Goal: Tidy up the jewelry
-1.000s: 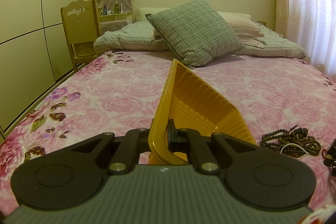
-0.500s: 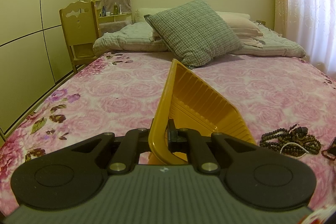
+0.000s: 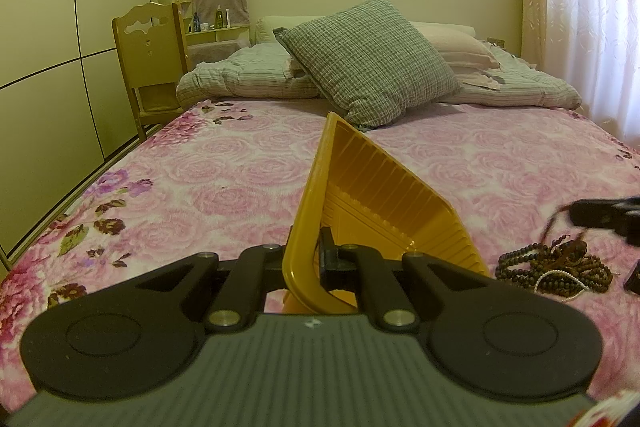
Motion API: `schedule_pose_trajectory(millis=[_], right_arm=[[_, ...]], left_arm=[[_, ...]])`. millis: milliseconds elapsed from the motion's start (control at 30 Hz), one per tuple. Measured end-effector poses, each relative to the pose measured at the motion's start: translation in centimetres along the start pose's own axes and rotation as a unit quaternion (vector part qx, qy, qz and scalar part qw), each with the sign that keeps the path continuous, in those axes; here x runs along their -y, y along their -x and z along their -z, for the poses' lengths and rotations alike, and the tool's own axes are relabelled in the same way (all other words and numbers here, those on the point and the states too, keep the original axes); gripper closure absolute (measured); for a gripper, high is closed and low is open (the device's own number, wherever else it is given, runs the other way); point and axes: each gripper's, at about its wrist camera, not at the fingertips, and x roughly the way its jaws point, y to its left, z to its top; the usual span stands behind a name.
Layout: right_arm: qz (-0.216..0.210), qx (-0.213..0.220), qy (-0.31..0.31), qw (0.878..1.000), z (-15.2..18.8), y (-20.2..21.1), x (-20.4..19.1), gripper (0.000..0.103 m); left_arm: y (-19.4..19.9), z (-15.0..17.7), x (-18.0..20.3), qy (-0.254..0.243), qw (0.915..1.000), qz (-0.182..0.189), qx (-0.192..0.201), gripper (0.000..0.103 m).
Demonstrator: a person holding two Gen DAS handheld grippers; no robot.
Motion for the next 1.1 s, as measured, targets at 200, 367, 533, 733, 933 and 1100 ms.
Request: schedule_pose_trajectory(millis=[200,367,533,733,933,1100], right_arm=[[-0.061,-0.033,0.013,0.997,0.3,-3.9,-3.5,0.095],[-0.095,-0.064,0.017,0.993,1.6,-6.1,-4.8,0.095],[-0.100,-0.059,0.009,0.993,2.0,-6.4,-4.7,0.087],[-0.058,-0.031,-0.008,0.998,1.8,-4.3,-2.6,0.061],[-0.004,-0.027,-0.028,0.999,2.7,-2.1,0.6,0.060],[0.044,-0.025,-0.052,0.997,4.0,-0.1,3.7,0.060]], left_arm=[[0.0,0.0,-0.1,0.000,1.0000,0.001,0.000,0.096],[-0.1,0.0,-0.1,-0.001,1.0000,0.002,0.001,0.096],[0.0,0.0,-0.1,-0.002,1.0000,0.002,0.000,0.096],[-0.1,0.0,-0.1,-0.006,1.0000,0.004,-0.001,0.096],[-0.1,-0.2,-0.2,-0.019,0.9998,0.008,-0.005,0.096],[-0.1,-0.3,0.0,-0.026,0.9996,0.009,-0.007,0.096]])
